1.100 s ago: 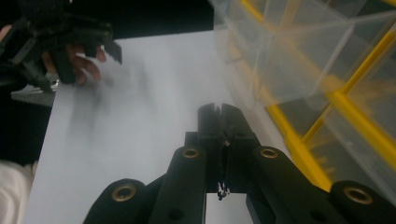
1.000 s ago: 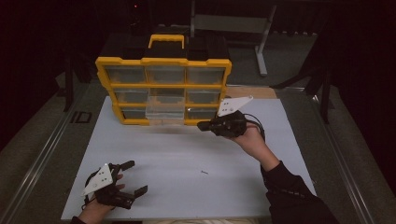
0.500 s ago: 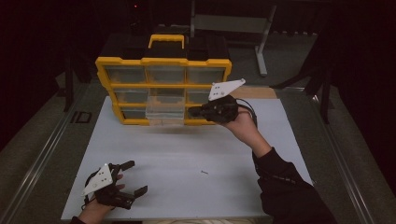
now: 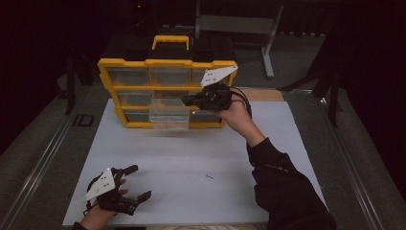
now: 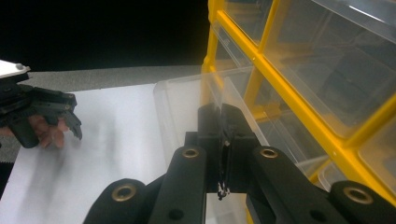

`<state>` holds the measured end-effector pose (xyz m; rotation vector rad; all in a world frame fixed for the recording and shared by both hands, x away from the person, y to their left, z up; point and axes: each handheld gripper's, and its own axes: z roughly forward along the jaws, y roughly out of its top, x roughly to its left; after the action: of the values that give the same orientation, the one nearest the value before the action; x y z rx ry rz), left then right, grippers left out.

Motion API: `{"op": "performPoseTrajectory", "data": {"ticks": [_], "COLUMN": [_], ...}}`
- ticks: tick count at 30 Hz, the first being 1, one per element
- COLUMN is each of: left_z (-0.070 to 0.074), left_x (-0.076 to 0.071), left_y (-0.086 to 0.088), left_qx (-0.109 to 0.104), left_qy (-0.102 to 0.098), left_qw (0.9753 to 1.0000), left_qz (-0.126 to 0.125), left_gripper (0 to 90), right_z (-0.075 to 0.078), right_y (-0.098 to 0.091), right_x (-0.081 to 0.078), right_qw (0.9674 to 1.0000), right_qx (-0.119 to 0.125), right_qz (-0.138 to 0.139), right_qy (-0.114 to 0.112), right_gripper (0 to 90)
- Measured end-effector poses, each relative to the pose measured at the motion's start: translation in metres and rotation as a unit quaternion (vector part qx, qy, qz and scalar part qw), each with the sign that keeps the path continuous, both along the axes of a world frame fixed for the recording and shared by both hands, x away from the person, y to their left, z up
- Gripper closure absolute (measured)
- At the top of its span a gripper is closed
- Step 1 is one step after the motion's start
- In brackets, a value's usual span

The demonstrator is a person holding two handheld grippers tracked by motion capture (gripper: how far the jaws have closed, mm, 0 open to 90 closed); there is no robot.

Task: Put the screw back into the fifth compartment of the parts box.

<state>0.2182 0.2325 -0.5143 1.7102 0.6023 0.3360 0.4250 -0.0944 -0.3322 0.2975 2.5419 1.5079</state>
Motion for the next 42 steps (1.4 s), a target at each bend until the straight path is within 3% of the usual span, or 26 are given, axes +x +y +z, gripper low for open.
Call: {"op": "performPoseTrajectory", "data": {"ticks": [8,15,27,31,35,42], "left_z": [0.0,0.0,0.0,0.0,0.0,0.0], "left_x": [0.0,0.0,0.0,0.0,0.0,0.0], "left_y": [0.0,0.0,0.0,0.0,0.0,0.0], "left_qx": [0.001,0.0,0.0,0.0,0.001,0.001], "left_qy": [0.0,0.0,0.001,-0.001,0.0,-0.001], "left_qw": [1.0,1.0,1.0,1.0,1.0,1.0], "left_qz": [-0.001,-0.002,-0.003,-0.002,-0.004,-0.003], "left_gripper": [1.3,1.3,1.3,1.3,1.4,1.3], "right_z": [-0.004,-0.009,-0.022,-0.029,-0.033,-0.032], "right_y": [0.018,0.022,0.028,0.038,0.044,0.043], "right_x": [0.008,0.014,0.025,0.028,0.031,0.031], "right_qw": [0.9999,0.9994,0.9989,0.9977,0.9969,0.9977], "right_qx": [-0.001,0.0,-0.017,-0.048,-0.058,-0.051], "right_qz": [0.012,0.031,0.017,0.02,0.018,0.004], "right_qy": [0.007,0.016,0.041,0.043,0.05,0.043], "right_gripper": [87.5,87.5,87.4,87.3,87.2,67.4]}}
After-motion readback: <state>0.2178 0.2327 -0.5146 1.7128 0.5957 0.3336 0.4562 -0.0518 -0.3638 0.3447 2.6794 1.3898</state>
